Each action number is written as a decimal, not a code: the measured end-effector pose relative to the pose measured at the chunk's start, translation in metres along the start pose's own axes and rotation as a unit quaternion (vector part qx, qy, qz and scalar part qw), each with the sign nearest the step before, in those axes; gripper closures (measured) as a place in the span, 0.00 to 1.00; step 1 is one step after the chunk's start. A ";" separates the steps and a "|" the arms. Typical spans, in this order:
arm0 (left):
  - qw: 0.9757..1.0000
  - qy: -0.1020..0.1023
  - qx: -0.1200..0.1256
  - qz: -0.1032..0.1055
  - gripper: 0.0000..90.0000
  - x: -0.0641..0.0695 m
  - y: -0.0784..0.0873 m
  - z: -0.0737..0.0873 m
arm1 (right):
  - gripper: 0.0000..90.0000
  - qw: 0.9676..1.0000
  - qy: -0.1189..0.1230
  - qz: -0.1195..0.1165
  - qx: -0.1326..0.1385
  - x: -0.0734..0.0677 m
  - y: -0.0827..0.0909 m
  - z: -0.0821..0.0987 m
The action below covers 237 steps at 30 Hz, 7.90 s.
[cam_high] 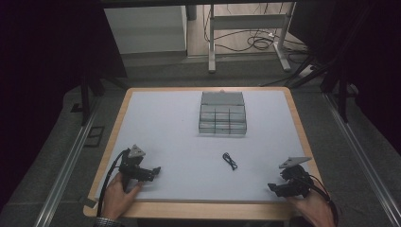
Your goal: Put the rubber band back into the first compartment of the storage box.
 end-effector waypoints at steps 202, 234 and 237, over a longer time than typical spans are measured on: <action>1.000 0.000 0.000 0.000 0.00 0.000 0.000 0.000 | 0.95 0.998 0.052 -0.019 -0.035 -0.086 -0.061 -0.169; 1.000 0.000 0.000 0.000 0.00 0.000 0.000 0.000 | 0.95 0.999 0.017 -0.003 0.027 -0.068 -0.079 -0.210; 1.000 0.000 0.000 0.000 0.00 0.000 0.000 0.000 | 0.95 0.999 0.015 0.000 0.034 -0.067 -0.082 -0.217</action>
Point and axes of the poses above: each handheld gripper's, and its own axes: y roughly backward along the jaws, z roughly out of its underside, x roughly to its right, the point moved 8 cm from there along -y, roughly forward along the jaws, and after that the axes turned 14 degrees about -y, right-handed, at the moved point
